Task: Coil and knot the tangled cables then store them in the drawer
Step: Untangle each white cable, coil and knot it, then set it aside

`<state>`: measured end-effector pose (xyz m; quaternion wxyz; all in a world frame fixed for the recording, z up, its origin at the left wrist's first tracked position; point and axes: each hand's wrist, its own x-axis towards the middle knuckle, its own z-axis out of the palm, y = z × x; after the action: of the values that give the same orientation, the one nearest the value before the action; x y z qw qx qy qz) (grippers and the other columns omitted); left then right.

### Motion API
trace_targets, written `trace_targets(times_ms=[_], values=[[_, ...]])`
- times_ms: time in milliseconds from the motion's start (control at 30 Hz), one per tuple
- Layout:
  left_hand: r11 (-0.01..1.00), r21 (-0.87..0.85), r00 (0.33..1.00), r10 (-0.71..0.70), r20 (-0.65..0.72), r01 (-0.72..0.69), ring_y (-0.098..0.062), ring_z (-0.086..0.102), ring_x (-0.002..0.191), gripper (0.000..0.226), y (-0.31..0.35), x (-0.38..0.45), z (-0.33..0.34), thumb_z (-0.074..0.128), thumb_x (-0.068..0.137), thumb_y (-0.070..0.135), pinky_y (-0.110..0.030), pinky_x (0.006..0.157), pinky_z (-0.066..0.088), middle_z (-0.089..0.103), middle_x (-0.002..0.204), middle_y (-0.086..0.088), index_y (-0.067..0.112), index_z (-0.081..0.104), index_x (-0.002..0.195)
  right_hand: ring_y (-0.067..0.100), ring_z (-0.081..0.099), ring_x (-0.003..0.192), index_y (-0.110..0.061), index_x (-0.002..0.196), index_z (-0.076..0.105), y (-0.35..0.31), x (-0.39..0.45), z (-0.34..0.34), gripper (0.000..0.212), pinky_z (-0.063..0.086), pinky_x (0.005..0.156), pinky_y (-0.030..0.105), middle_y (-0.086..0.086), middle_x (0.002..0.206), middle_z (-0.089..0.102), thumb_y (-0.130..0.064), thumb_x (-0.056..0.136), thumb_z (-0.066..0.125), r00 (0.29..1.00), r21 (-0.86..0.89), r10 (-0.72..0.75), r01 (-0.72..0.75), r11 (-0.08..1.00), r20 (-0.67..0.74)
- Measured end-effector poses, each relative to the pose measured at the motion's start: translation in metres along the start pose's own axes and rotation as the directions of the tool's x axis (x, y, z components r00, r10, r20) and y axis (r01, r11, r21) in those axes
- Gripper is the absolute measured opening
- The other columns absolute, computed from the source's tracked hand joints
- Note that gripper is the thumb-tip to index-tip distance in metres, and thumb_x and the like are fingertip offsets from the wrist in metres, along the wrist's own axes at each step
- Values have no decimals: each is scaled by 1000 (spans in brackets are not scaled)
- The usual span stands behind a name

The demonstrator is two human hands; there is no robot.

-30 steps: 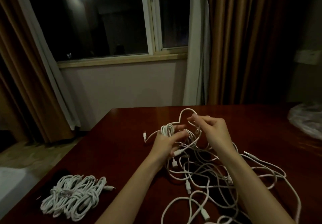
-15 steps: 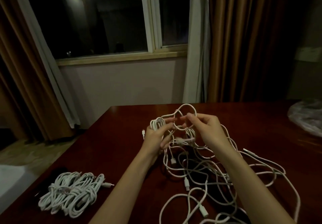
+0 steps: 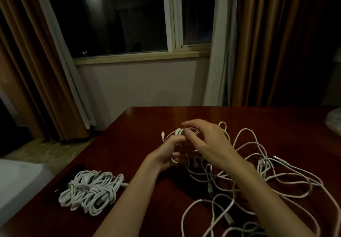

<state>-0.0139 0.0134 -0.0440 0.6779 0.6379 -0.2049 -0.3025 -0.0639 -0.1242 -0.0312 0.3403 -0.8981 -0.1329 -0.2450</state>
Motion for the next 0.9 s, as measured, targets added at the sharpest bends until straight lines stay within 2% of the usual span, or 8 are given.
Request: trace_targets(times_ms=[100,267,400,533,600,700,833,900], values=[[988,155,993,-43,109,26,-4,38,40,22,3,-2,5,50,73,3,-14,38,25,46,58,2,10,53,94,4,50,93,-23,105,62,3,-4,4,24,39,78,17,-11,97,57,-40,97,46,1000,-94,9,-9,996,1],[982,141,964,-157,213,129,-3,40,41,37,4,-1,10,52,68,-2,-14,39,33,46,60,1,9,52,103,8,56,63,-20,85,56,10,-8,5,32,47,58,28,-7,69,57,-49,94,44,1000,-27,22,-22,999,-2],[973,225,964,-114,241,59,-5,47,49,40,2,1,10,68,67,20,-17,46,38,51,62,5,12,53,104,13,57,56,-12,70,61,11,-6,5,38,43,53,24,1,60,59,-38,96,50,995,-18,53,-55,998,-89],[981,161,988,-123,89,108,-6,36,44,53,2,4,18,50,83,71,-17,43,31,47,55,6,18,59,81,17,55,50,-9,67,60,19,-7,2,38,43,50,29,4,57,58,-31,97,52,965,64,129,-117,991,-228],[960,276,996,-25,-84,48,-5,39,41,64,-3,11,26,25,95,67,-16,42,31,51,51,7,18,62,79,13,49,45,-14,63,55,21,-8,3,39,40,47,27,2,53,54,-31,98,51,955,65,150,-138,988,-256],[878,479,946,153,-284,2,-13,61,60,65,-8,17,31,23,102,53,-23,57,44,68,68,-4,11,71,87,9,45,45,-17,63,51,21,-10,5,40,36,46,23,-2,52,50,-35,98,48,954,53,179,-171,984,-241],[800,599,846,293,-446,39,-32,67,87,57,-10,22,11,30,104,38,-40,79,52,71,91,-19,1,71,90,8,57,61,-19,79,57,15,-14,-5,40,44,57,26,-6,66,59,-54,95,45,968,-66,249,-249,966,-13],[788,614,803,337,-492,46,-35,67,83,55,-7,21,5,33,104,34,-44,77,53,71,86,-21,-2,69,85,10,53,52,-16,65,58,10,-14,-13,46,49,60,31,-5,57,56,-51,94,49,967,-115,230,-218,969,106]])
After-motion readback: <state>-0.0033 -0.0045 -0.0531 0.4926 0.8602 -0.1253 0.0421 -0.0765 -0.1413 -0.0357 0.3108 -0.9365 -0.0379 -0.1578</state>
